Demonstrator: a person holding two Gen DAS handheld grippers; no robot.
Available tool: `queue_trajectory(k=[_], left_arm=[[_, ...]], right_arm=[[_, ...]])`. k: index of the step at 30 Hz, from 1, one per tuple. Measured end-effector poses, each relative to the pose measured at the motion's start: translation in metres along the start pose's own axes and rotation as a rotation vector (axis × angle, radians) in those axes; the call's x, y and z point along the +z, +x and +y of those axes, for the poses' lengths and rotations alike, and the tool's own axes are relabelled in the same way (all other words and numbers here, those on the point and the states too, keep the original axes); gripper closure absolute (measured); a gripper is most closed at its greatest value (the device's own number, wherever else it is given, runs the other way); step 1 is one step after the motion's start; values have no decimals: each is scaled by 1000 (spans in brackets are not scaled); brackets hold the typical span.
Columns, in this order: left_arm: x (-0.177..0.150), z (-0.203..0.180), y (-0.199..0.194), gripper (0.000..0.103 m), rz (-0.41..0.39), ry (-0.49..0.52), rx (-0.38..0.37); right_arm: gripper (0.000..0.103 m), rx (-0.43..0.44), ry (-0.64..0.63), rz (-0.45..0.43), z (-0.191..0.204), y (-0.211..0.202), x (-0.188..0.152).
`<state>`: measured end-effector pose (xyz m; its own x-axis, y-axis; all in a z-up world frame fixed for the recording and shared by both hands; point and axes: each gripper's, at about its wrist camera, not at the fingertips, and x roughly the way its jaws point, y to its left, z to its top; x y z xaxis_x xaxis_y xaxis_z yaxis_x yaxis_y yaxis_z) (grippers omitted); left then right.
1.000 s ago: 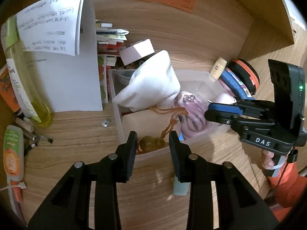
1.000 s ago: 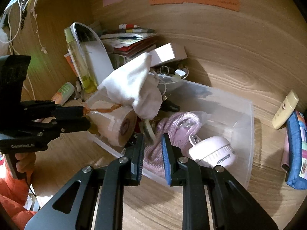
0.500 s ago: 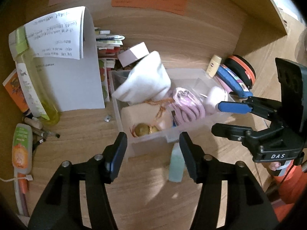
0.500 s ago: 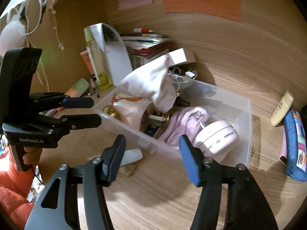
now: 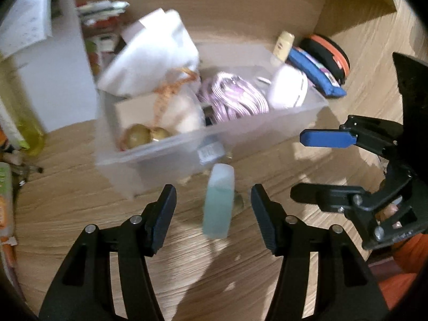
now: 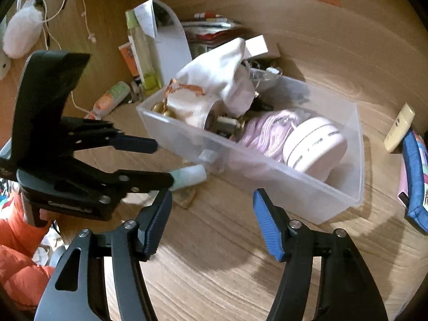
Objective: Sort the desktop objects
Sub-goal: 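Grasp the mint-green tube with the left tool while the right tool grasps the small wooden block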
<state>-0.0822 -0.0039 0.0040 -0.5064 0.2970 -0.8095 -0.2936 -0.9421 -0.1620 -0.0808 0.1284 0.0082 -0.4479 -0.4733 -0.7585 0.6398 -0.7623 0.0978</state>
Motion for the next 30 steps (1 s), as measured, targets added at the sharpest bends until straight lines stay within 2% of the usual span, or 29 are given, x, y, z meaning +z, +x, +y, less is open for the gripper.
queue_trajectory(k=[7, 8, 12, 14, 16, 23, 30], left_arm=[[6, -3, 27, 47, 70, 8, 7], [8, -1, 32, 52, 85, -4, -1], [12, 5, 37, 60, 90, -50, -56], [11, 5, 37, 76, 84, -52, -39], [10, 5, 36, 79, 82, -52, -45], [3, 14, 12, 79, 16, -67, -37], [-8, 32, -25, 82, -79, -116, -19]], right_arm=[[43, 34, 22, 29, -3, 6, -13], [40, 47, 22, 43, -3, 7, -14], [36, 47, 3, 75, 1, 12, -20], [36, 56, -2, 86, 4, 15, -24], [36, 57, -13, 98, 9, 19, -24], [36, 109, -15, 128, 26, 37, -17], [36, 88, -43, 147, 46, 55, -8]])
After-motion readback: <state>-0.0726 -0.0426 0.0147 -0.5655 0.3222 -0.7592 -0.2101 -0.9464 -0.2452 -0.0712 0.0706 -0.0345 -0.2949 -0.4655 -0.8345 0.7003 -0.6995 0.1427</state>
